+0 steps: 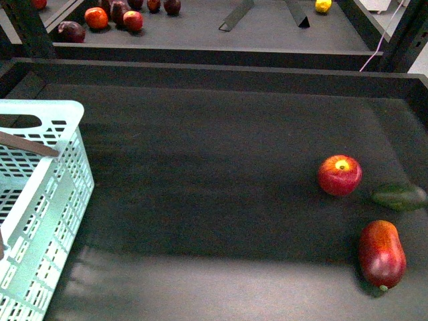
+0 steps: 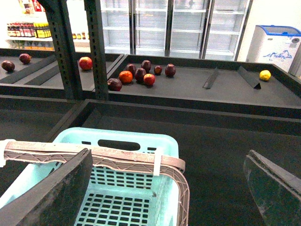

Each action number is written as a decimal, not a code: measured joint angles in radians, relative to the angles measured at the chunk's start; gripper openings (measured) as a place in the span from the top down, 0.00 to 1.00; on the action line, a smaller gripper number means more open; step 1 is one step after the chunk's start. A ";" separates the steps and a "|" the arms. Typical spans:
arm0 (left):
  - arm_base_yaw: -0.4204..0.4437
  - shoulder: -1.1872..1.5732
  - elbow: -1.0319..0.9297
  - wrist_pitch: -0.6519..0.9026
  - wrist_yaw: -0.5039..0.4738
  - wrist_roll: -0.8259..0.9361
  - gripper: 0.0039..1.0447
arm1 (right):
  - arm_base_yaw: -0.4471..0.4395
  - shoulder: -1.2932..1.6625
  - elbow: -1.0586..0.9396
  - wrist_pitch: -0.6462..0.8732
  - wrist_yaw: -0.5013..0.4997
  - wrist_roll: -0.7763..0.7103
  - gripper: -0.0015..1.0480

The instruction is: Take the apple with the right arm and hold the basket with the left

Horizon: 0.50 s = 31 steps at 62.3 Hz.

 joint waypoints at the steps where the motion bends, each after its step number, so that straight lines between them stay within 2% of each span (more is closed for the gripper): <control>1: 0.000 0.000 0.000 0.000 0.000 0.000 0.06 | 0.000 0.000 0.000 0.000 0.000 0.000 0.08; 31: 0.000 0.000 0.000 0.000 0.000 0.000 0.06 | 0.000 0.000 0.000 0.000 0.000 0.000 0.08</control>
